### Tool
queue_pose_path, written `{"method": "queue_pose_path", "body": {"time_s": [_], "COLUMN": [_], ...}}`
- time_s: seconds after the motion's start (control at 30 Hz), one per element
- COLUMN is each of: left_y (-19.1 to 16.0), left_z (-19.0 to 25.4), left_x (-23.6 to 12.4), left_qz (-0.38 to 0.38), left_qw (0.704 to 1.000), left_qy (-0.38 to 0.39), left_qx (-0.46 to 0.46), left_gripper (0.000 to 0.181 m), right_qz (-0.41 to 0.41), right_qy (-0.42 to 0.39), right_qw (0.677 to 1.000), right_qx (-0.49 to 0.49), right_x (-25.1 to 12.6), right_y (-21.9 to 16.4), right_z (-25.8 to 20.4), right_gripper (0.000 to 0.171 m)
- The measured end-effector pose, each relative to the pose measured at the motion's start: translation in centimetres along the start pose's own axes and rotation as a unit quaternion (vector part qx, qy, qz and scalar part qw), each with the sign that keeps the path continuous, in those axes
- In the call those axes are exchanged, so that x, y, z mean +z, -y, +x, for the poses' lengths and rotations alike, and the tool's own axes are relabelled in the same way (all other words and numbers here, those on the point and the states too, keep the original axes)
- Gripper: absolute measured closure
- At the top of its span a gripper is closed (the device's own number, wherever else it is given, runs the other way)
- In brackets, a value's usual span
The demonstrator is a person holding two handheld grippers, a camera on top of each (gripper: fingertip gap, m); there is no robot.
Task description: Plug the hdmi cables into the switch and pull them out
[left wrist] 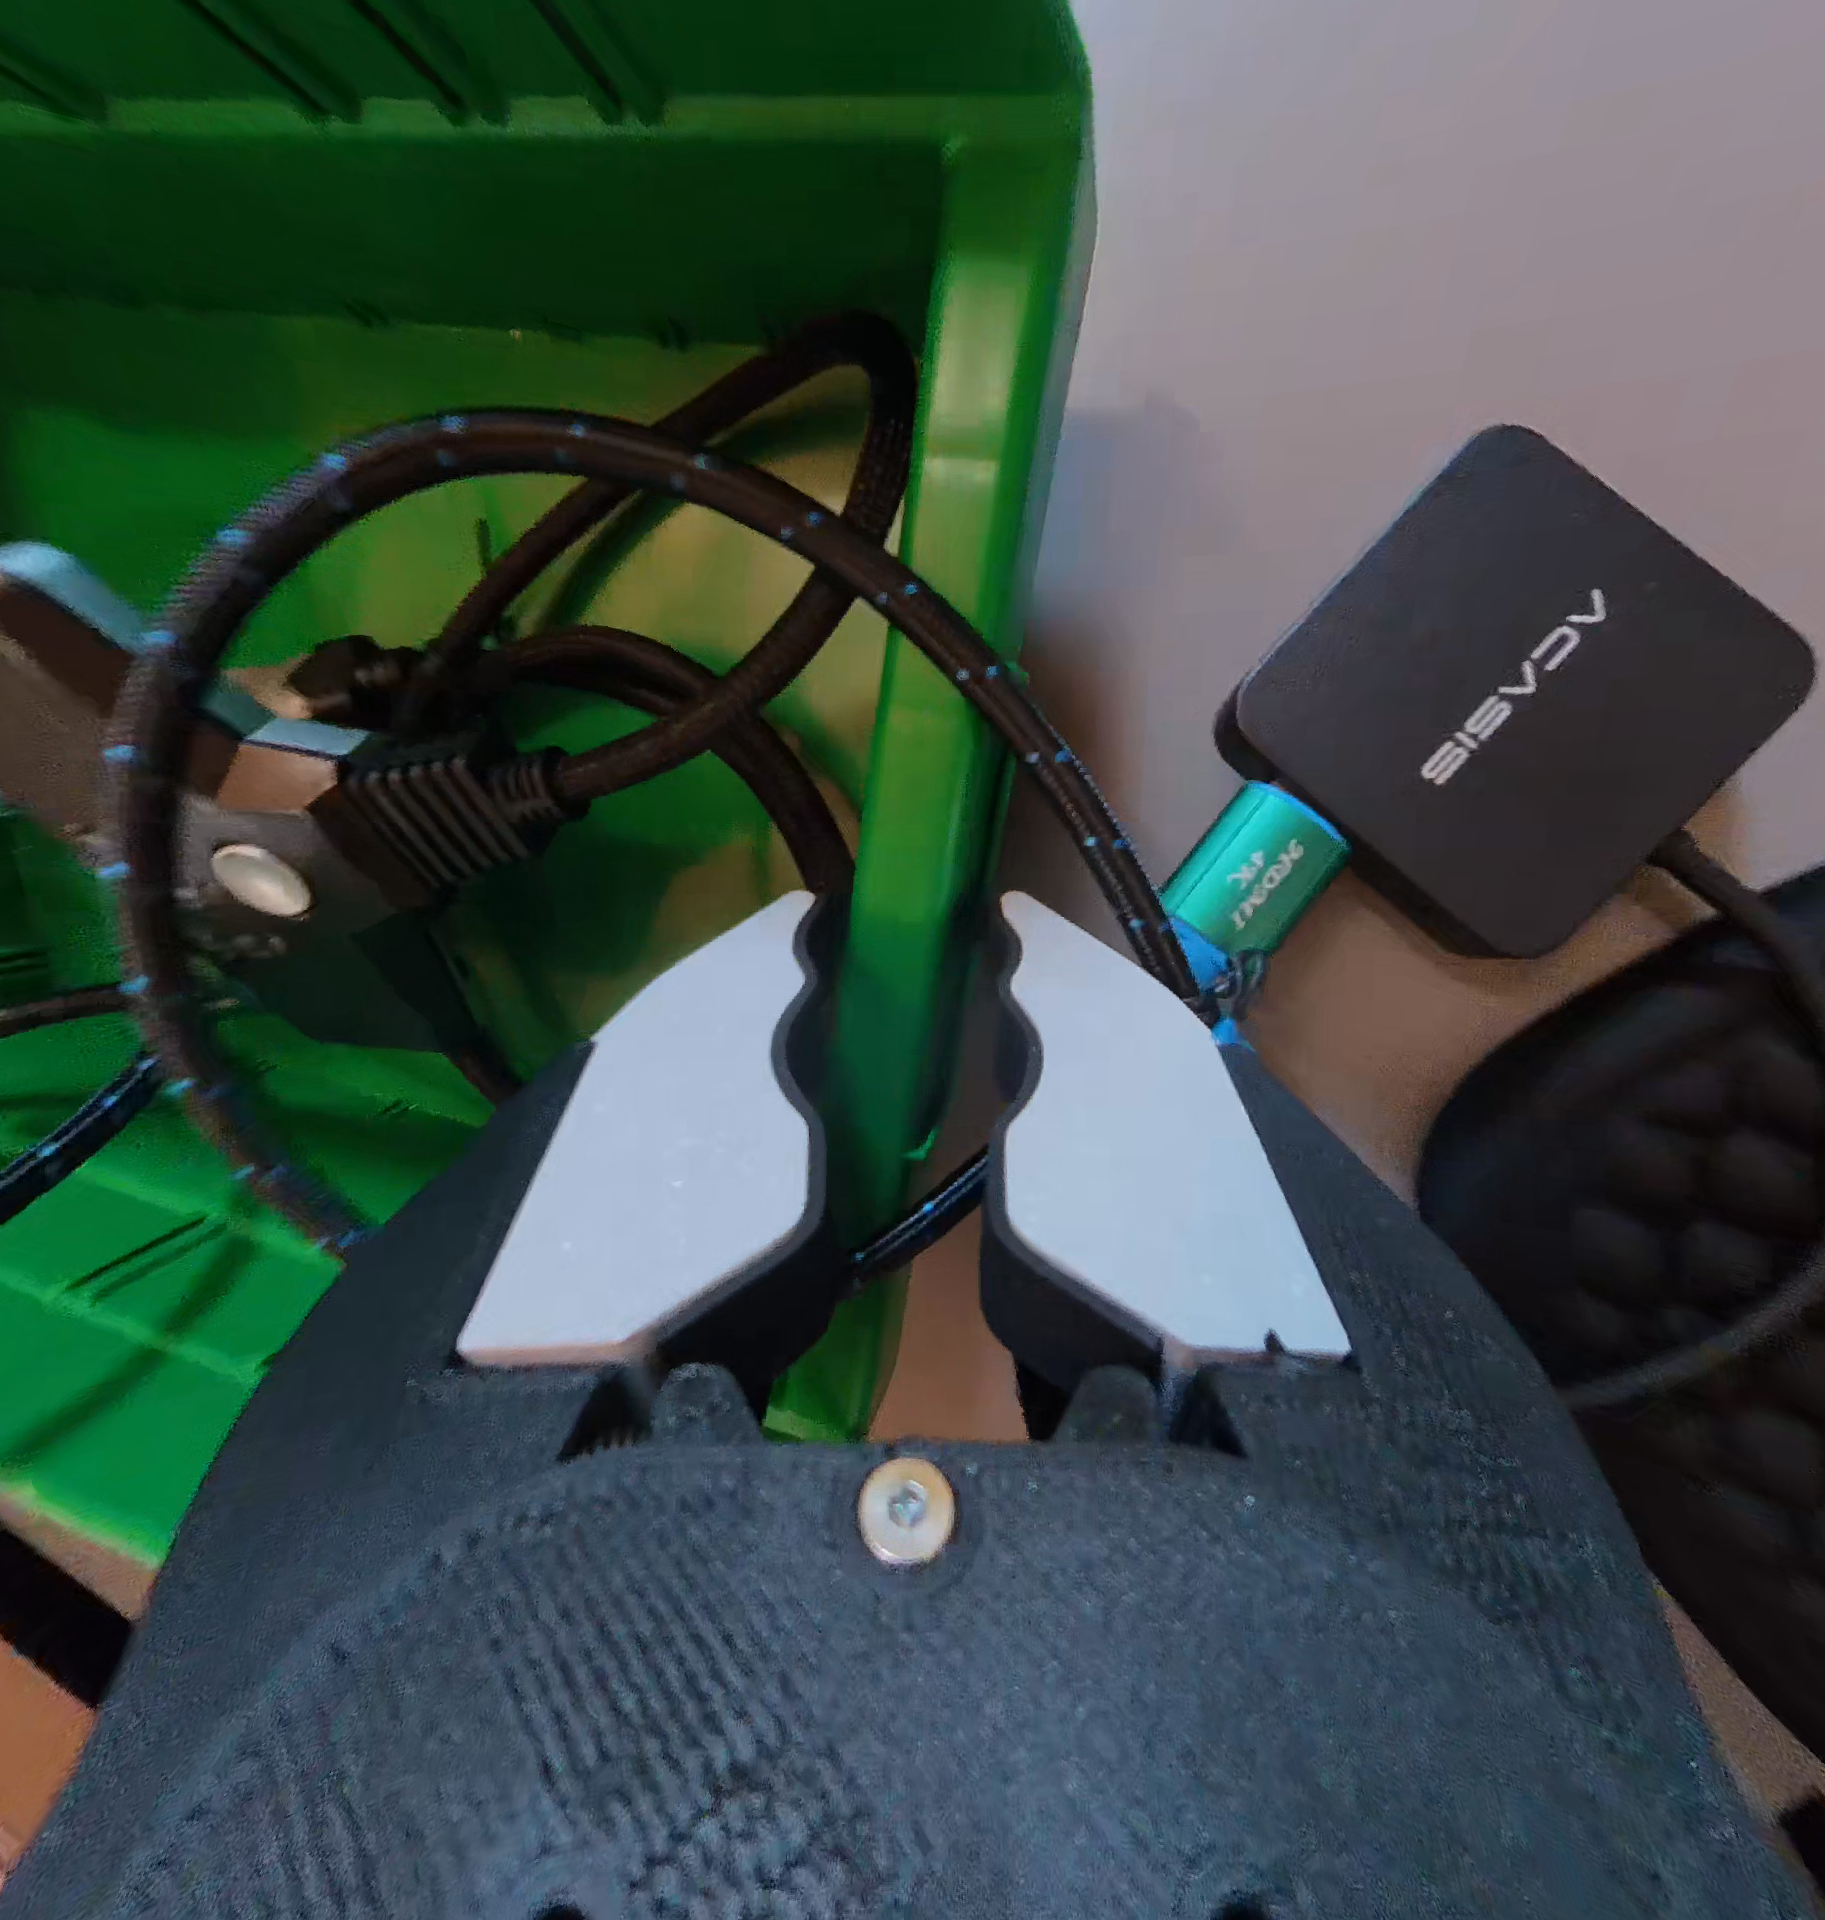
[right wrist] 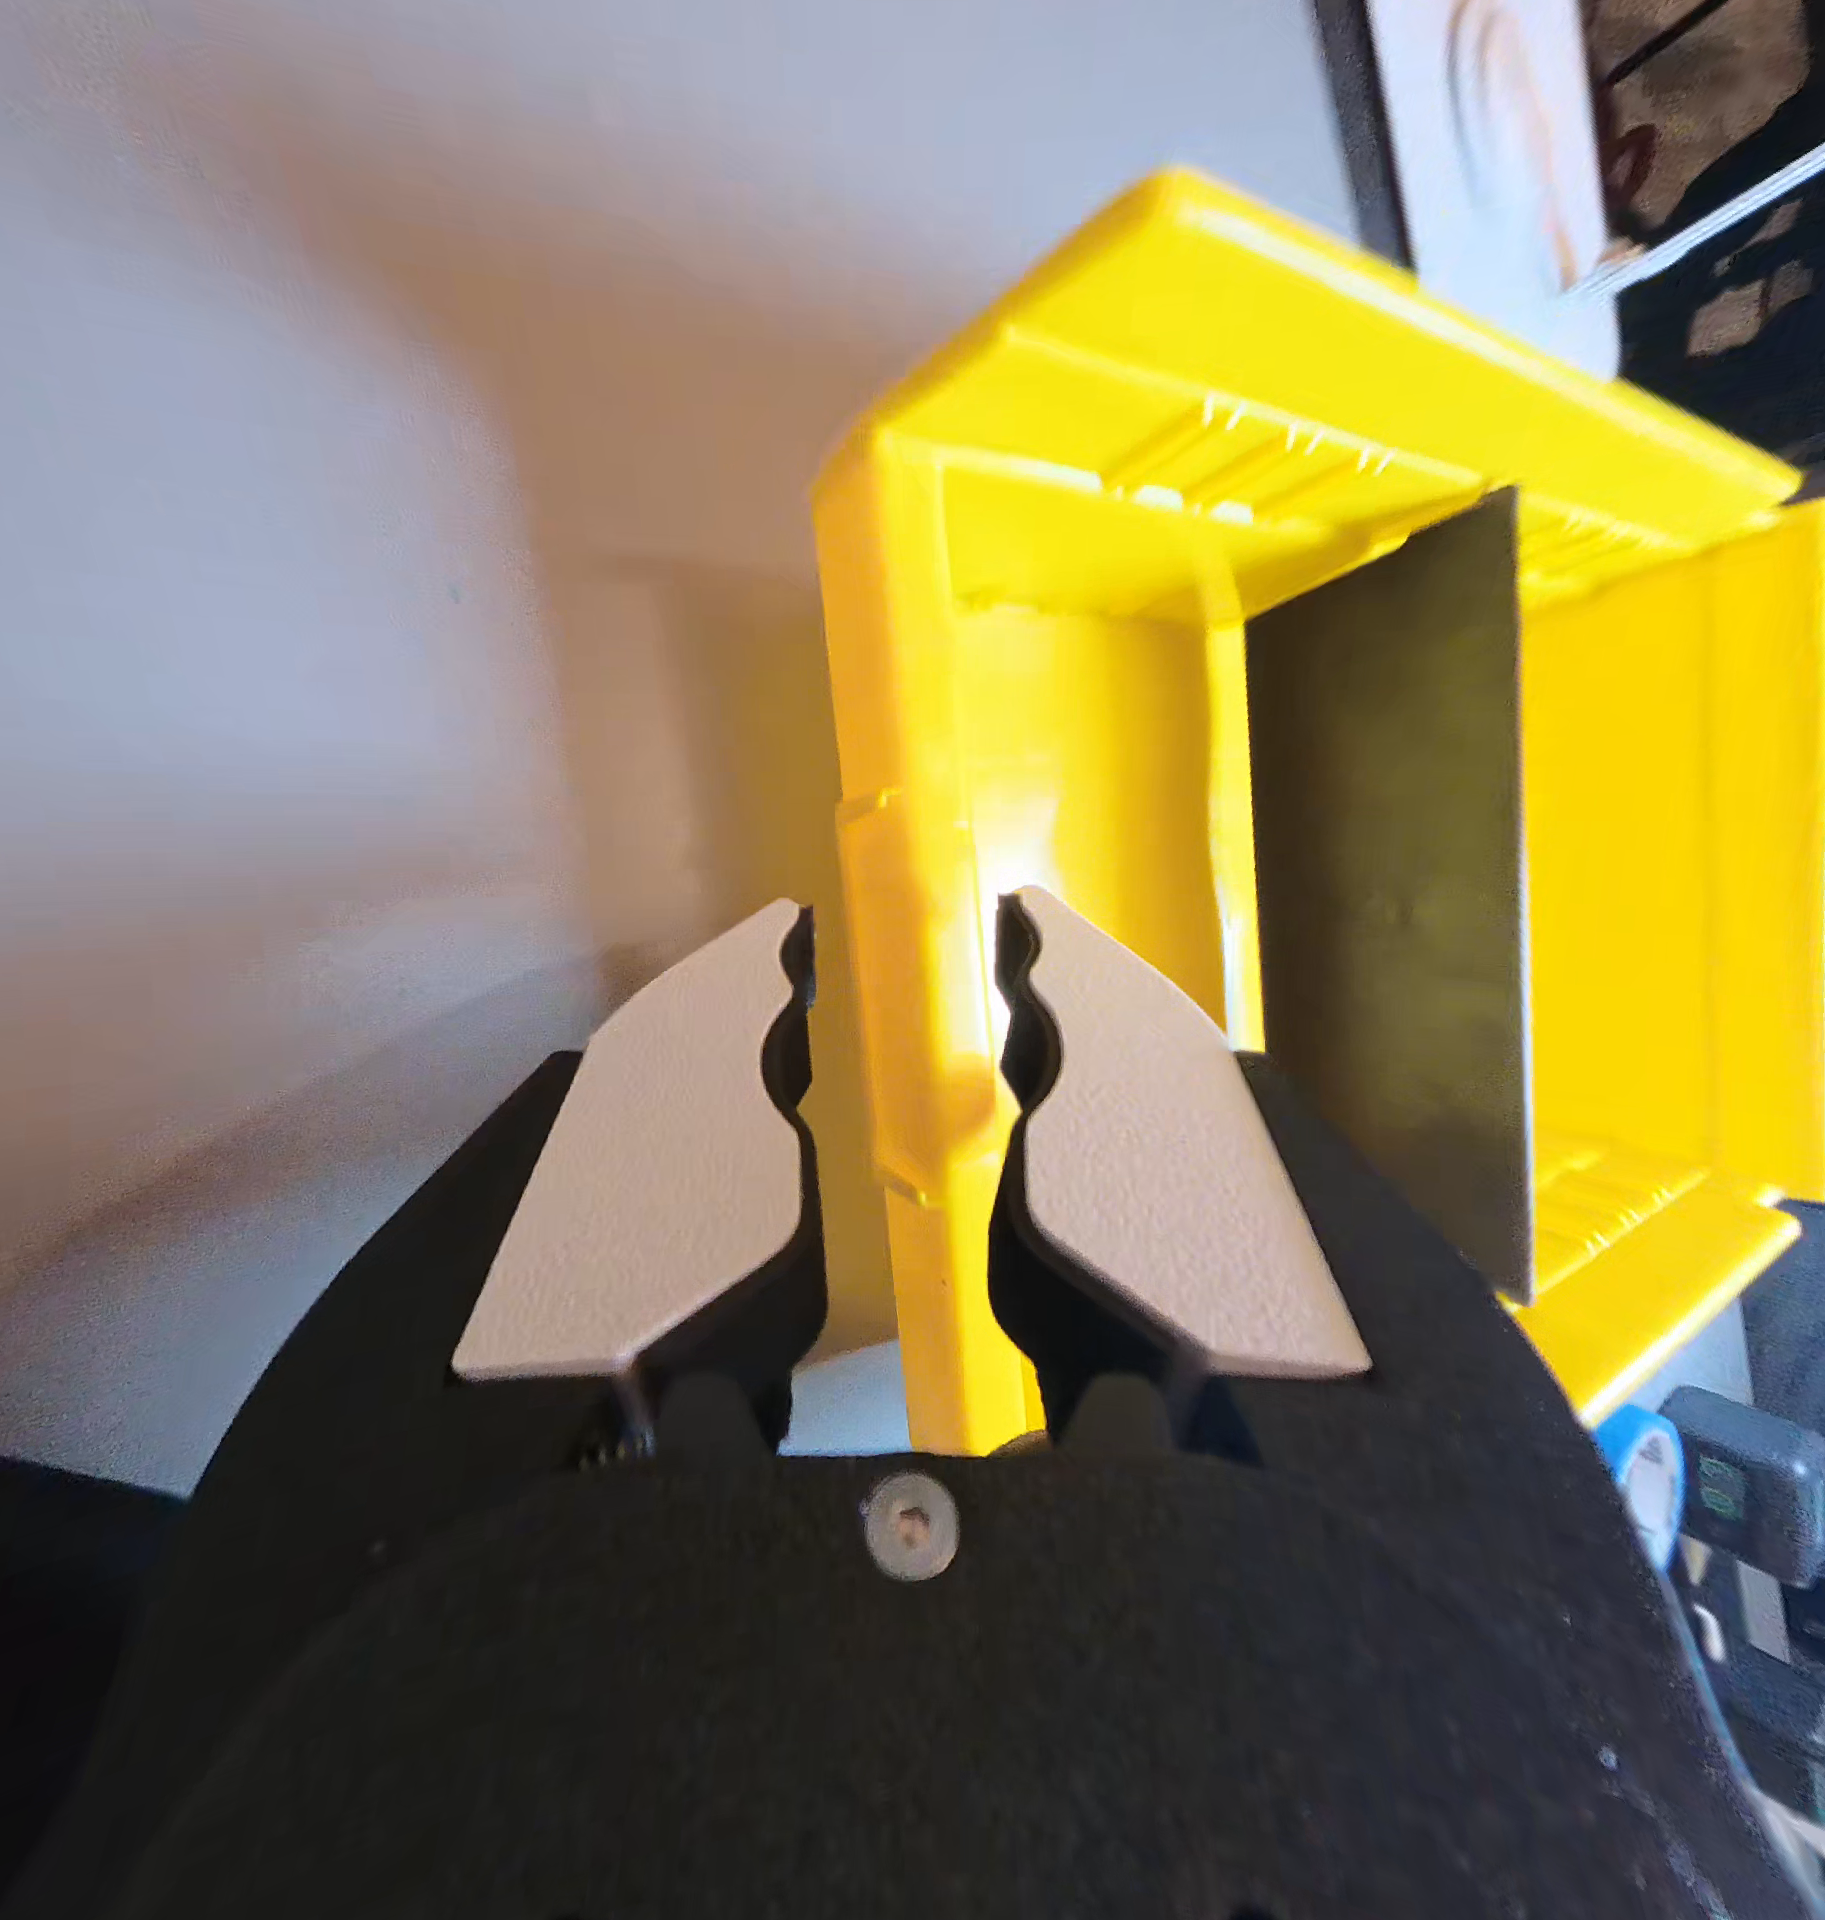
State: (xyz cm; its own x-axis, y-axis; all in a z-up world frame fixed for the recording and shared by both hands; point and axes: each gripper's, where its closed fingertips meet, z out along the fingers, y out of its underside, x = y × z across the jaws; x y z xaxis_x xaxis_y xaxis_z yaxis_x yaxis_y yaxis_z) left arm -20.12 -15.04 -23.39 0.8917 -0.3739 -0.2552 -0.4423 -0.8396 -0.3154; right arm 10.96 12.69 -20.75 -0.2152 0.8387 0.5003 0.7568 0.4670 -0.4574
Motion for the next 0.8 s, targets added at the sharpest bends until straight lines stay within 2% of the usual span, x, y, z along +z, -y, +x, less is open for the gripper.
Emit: {"method": "queue_pose_path", "body": {"time_s": [0.07, 0.17, 0.27, 0.33, 0.5, 0.63, 0.67, 0.8], "left_y": [0.1, 0.7, 0.1, -0.9, -2.4, -1.6, -1.3, 1.3], "left_z": [-1.0, -1.6, 0.9, 3.3, 4.8, 3.7, 3.4, 1.8], "left_x": [-0.8, -3.9, -5.9, -5.5, -1.5, -0.4, -0.9, -4.5], "left_qz": [0.018, 0.064, 0.066, 0.032, -0.044, -0.049, -0.048, 0.014], "left_qw": [0.999, 0.996, 0.998, 0.999, 0.991, 0.982, 0.981, 0.986], "left_qy": [0.029, 0.060, 0.017, -0.012, 0.050, 0.098, 0.100, 0.112], "left_qx": [-0.007, -0.005, 0.009, 0.031, 0.117, 0.156, 0.157, 0.122], "left_gripper": [0.151, 0.152, 0.146, 0.141, 0.127, 0.142, 0.150, 0.160], "right_qz": [0.030, 0.067, 0.092, 0.111, 0.132, 0.128, 0.129, 0.150], "right_qy": [-0.015, -0.020, -0.020, -0.019, -0.012, -0.013, -0.015, -0.012], "right_qw": [0.999, 0.997, 0.995, 0.993, 0.990, 0.991, 0.991, 0.986], "right_qx": [0.014, 0.023, 0.024, 0.028, 0.039, 0.039, 0.042, 0.073], "right_x": [-1.4, -2.9, -3.1, -2.9, -1.1, -0.8, -0.9, -1.2], "right_y": [1.2, 2.8, 4.1, 5.1, 6.3, 5.9, 5.7, 5.4], "right_z": [0.4, 0.1, -0.6, -1.0, -1.9, -2.2, -2.1, -1.7], "right_gripper": [0.137, 0.138, 0.138, 0.139, 0.141, 0.143, 0.143, 0.146]}}
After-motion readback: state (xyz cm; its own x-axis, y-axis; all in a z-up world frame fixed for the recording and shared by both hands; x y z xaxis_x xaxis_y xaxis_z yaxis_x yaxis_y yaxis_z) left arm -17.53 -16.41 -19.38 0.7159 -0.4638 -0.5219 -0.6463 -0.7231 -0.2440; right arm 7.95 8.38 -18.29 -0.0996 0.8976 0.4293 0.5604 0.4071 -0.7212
